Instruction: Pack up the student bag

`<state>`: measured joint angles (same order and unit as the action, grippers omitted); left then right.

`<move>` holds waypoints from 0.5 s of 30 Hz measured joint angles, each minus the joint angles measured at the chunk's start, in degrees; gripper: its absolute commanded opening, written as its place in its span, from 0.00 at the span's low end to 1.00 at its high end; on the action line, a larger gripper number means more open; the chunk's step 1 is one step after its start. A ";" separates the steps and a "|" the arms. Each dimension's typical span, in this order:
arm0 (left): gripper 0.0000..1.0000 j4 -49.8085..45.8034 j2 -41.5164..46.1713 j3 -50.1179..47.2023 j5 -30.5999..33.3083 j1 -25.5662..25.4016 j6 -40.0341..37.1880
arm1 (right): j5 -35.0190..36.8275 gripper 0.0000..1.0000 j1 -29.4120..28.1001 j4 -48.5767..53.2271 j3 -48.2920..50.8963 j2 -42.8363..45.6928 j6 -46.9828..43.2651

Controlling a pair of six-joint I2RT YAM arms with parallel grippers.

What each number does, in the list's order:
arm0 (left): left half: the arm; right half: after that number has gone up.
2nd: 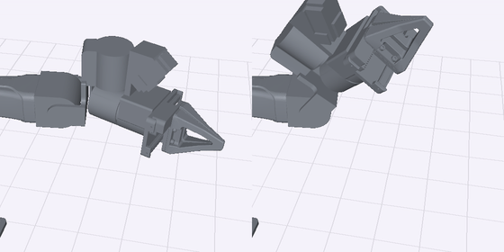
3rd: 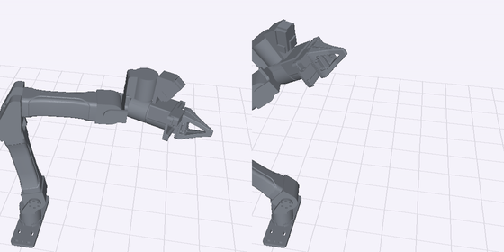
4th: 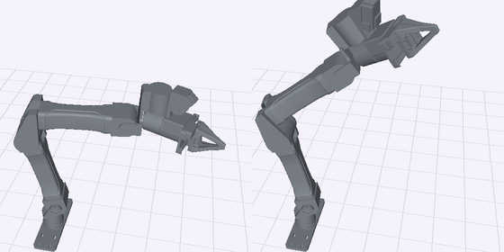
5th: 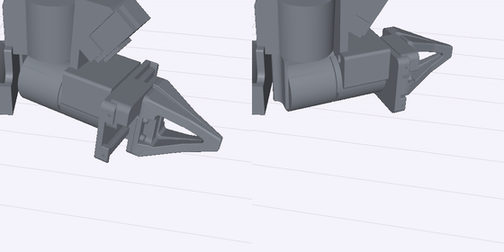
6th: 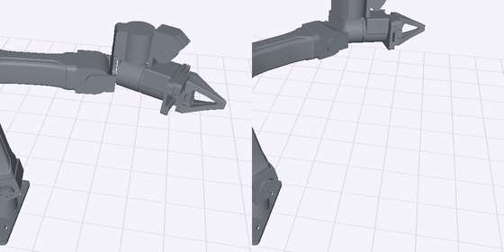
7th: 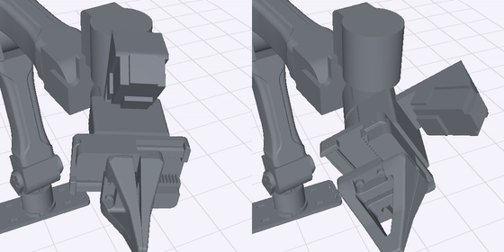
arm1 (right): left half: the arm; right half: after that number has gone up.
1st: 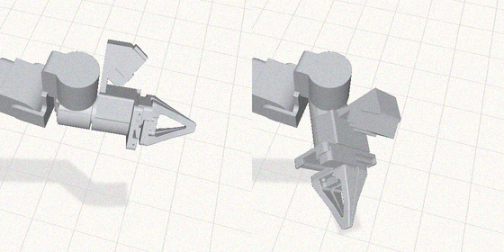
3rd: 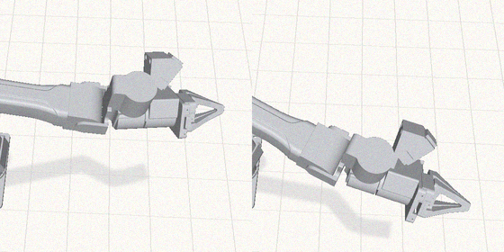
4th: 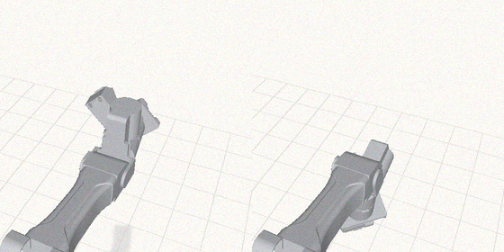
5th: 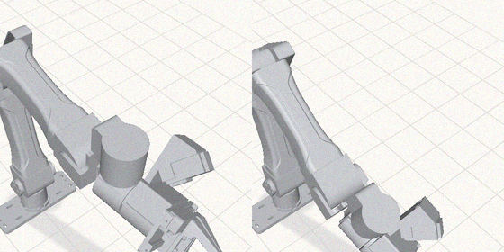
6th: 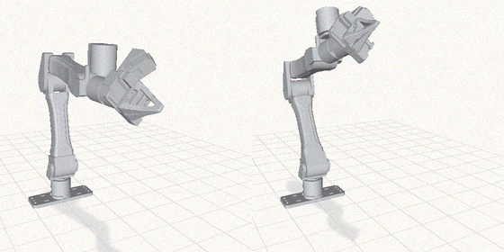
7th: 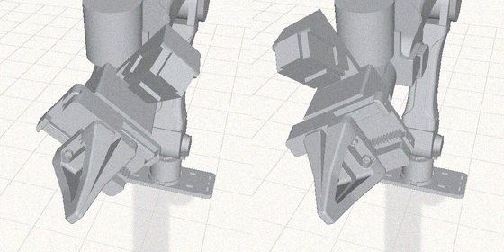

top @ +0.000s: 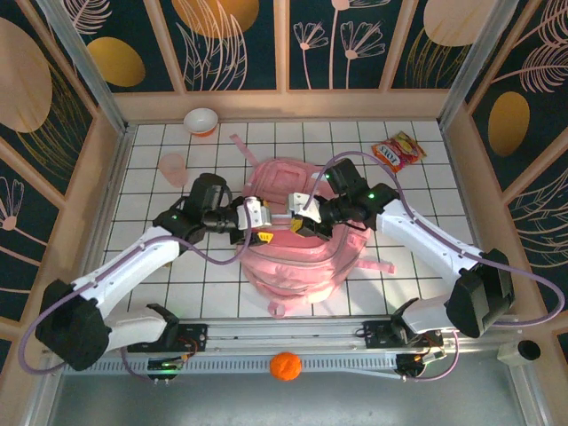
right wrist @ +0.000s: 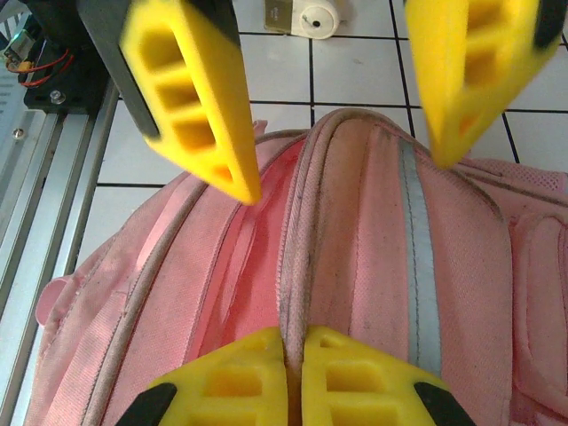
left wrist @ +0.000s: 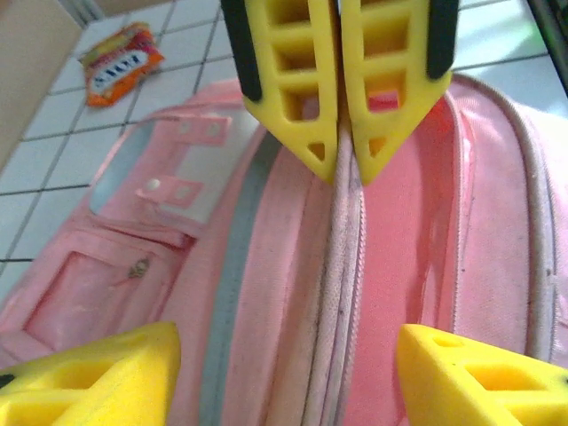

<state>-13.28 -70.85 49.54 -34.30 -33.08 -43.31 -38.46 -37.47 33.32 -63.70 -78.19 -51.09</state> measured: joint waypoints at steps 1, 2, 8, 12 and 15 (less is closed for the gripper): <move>0.56 0.07 -1.03 0.28 0.50 -0.33 -0.24 | -0.07 0.00 0.00 -0.02 -0.02 0.00 0.02; 0.50 0.17 -2.21 0.72 0.98 -0.66 -0.52 | -0.17 0.00 0.00 -0.02 -0.02 0.00 0.22; 0.00 2.60 -4.59 2.08 3.96 -1.60 2.80 | 1.20 0.27 0.94 -3.45 0.22 0.61 5.60; 0.00 7.10 -3.98 1.42 10.75 -1.75 10.29 | 4.26 0.50 3.48 -10.23 4.15 6.25 18.10; 0.00 8.37 -3.89 1.22 15.10 -1.05 17.29 | 8.00 0.57 5.95 -14.14 8.52 12.79 29.03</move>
<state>-4.91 -74.74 50.76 -19.20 -34.13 -26.02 -30.46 -31.53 19.18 -55.18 -65.41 -22.06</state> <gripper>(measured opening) 0.073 0.536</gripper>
